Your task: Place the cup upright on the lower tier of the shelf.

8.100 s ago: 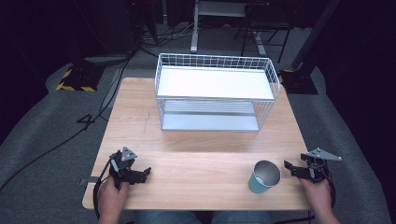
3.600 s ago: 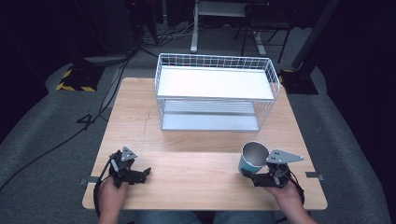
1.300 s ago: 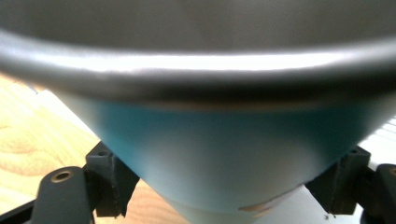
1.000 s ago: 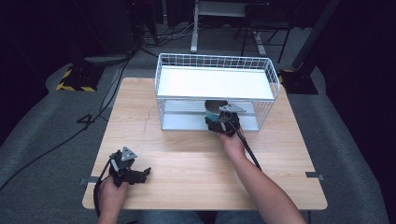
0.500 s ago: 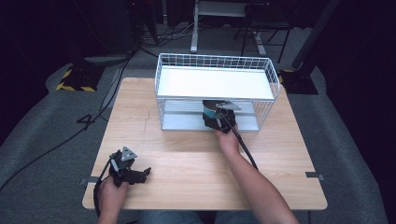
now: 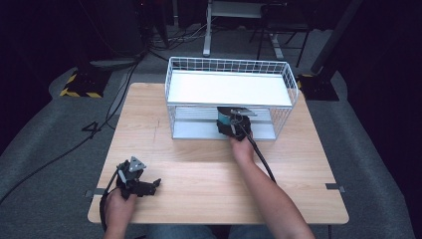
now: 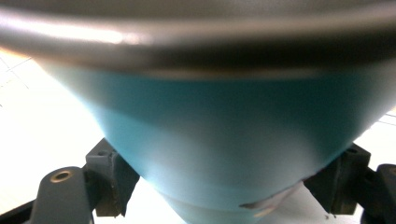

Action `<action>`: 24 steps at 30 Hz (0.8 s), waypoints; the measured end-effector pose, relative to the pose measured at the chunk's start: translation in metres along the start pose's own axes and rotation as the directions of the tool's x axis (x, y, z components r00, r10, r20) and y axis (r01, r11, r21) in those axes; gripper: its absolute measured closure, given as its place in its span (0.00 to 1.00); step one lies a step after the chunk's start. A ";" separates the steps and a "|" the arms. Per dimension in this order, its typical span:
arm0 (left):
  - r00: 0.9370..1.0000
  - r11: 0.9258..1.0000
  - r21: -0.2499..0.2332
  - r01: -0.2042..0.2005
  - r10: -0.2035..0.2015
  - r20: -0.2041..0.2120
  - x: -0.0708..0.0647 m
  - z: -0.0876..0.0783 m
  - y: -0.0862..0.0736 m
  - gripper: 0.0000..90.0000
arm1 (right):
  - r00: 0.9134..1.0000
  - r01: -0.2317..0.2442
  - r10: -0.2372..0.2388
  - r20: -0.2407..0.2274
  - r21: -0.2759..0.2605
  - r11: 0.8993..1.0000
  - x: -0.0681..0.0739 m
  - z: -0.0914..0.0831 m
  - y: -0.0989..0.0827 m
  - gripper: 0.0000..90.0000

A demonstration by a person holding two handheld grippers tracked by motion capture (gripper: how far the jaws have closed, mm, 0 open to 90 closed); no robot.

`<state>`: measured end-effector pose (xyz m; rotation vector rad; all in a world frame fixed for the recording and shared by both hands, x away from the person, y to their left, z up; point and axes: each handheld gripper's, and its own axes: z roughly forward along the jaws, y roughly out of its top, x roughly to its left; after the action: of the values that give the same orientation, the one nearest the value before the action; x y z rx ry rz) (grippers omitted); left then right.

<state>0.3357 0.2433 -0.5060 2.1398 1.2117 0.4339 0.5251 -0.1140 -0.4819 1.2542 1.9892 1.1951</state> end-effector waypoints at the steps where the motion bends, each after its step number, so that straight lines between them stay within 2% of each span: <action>1: 1.000 1.000 0.000 0.000 0.000 0.000 0.000 0.000 0.000 0.00 | 1.000 -0.001 0.001 -0.002 0.001 1.000 -0.001 0.000 0.000 0.25; 10: 1.000 1.000 0.000 0.000 0.000 0.000 0.000 0.000 0.000 0.00 | 1.000 -0.005 0.005 -0.019 0.006 1.000 -0.003 0.000 0.000 0.24; 12: 1.000 1.000 0.000 0.000 0.000 0.000 0.000 0.000 0.000 0.00 | 1.000 -0.006 0.006 -0.029 0.008 1.000 -0.004 0.000 0.000 0.19; 16: 1.000 1.000 0.000 0.000 0.000 0.000 0.000 0.000 0.000 0.00 | 1.000 0.011 -0.011 -0.024 0.002 1.000 -0.004 -0.001 0.001 0.17; 21: 1.000 1.000 0.000 0.000 0.000 0.000 0.000 0.000 0.000 0.00 | 0.999 0.040 -0.041 -0.028 -0.014 0.999 -0.005 -0.007 0.000 0.15; 24: 1.000 1.000 0.003 0.003 -0.003 -0.001 0.000 0.000 0.000 0.00 | 0.999 0.027 -0.028 -0.038 -0.027 0.999 -0.007 -0.014 -0.001 0.15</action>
<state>0.3358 0.2428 -0.5059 2.1399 1.2170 0.4319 0.5170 -0.1261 -0.4760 1.1961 2.0049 1.2367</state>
